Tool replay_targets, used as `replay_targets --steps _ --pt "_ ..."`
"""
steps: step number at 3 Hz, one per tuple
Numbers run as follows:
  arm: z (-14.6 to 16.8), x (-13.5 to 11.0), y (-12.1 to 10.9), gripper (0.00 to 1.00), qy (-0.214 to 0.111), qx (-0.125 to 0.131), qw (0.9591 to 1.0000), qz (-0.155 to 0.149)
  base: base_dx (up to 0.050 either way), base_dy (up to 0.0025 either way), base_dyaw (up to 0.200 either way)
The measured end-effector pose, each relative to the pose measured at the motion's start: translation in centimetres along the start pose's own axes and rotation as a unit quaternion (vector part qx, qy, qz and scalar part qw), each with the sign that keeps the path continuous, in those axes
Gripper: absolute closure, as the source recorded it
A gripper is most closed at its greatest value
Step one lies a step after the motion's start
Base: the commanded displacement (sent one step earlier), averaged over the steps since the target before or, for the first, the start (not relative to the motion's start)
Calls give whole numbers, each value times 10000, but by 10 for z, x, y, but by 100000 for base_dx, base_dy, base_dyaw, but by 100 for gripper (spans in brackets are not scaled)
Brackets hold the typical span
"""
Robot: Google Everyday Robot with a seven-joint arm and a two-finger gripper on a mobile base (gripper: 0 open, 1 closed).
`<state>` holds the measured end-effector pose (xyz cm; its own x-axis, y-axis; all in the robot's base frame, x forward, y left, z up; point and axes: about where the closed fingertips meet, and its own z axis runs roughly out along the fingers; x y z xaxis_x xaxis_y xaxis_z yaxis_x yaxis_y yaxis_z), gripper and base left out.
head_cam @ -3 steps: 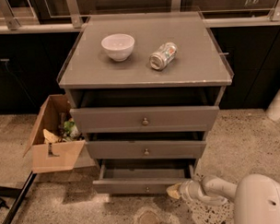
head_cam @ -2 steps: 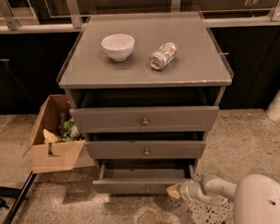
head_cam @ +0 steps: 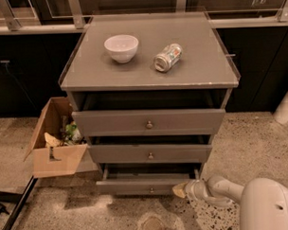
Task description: Close bottom drawer
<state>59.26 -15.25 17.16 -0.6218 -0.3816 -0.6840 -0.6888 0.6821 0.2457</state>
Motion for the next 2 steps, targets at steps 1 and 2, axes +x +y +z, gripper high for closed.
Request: replay_targets --steps 1,2 --pt "0 -18 -22 100 -38 198 9998 -38 0 0 0" --pt "0 -18 -22 100 -38 198 9998 -38 0 0 0"
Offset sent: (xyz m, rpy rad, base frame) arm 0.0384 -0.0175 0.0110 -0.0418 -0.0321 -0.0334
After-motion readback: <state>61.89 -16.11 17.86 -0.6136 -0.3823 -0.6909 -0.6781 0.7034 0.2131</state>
